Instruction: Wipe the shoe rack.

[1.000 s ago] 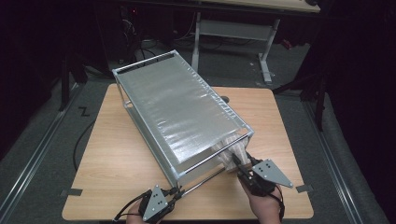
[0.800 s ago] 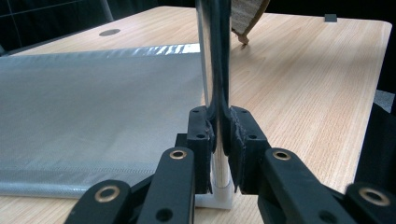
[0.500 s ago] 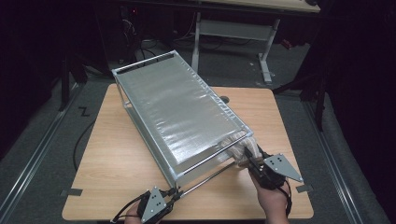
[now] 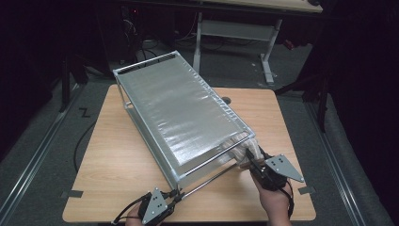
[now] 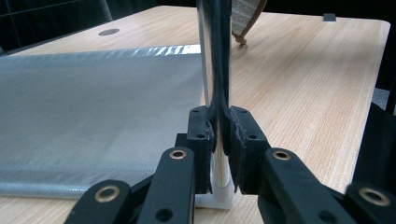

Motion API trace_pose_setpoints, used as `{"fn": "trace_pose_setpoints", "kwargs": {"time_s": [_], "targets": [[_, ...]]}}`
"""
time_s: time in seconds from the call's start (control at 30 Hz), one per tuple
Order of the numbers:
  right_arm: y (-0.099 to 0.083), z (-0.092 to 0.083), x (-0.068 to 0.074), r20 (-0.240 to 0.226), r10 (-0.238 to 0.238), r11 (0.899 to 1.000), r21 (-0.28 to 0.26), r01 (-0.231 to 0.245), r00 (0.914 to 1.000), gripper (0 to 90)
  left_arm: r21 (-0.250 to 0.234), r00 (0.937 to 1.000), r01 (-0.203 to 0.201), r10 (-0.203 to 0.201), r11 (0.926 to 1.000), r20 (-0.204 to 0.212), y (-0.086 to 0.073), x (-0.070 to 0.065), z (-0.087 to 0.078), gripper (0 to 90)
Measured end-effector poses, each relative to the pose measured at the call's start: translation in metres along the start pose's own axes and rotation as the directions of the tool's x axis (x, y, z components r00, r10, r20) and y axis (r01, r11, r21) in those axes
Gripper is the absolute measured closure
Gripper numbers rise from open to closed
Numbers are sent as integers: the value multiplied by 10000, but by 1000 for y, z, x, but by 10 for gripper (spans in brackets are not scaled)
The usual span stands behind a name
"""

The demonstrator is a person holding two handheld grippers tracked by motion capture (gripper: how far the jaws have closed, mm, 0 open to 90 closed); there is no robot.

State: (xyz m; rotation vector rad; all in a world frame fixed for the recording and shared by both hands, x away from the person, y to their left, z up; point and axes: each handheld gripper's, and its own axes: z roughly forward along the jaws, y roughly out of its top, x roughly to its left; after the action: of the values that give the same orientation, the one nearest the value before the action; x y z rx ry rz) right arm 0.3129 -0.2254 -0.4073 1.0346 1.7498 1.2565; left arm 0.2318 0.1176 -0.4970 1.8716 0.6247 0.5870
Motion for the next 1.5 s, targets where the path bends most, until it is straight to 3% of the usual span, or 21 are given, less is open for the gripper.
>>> {"fn": "trace_pose_setpoints", "kwargs": {"time_s": [0.5, 0.83, 1.0, 1.1, 1.33, 1.5], "targets": [[-21, 18, -2, -119, -53, 9939, 1100, 66, 9999, 664, 15, 10000, 8, -8, 10000, 31, 0, 0, 0, 794], [-48, 37, -4, -468, 1, 9709, 2394, 111, 9989, 665, 39, 10000, -17, 16, 10000, 92, 1, 0, 1, 795], [-60, 45, -8, -729, 309, 9509, 3094, -69, 9969, 668, 37, 9999, -5, 5, 10000, 103, 1, 0, 2, 795], [-62, 47, -10, -838, 480, 9466, 3217, -186, 9953, 668, 36, 9999, -3, 2, 10000, 106, 1, 0, 2, 794], [-61, 45, -9, -786, 423, 9499, 3121, -157, 9960, 668, 30, 9999, 1, -2, 10000, 117, 1, 0, 2, 795], [-54, 39, -10, -649, 452, 9611, 2750, -257, 9969, 668, 23, 9999, 5, -5, 10000, 141, 1, 1, 2, 794]]}}
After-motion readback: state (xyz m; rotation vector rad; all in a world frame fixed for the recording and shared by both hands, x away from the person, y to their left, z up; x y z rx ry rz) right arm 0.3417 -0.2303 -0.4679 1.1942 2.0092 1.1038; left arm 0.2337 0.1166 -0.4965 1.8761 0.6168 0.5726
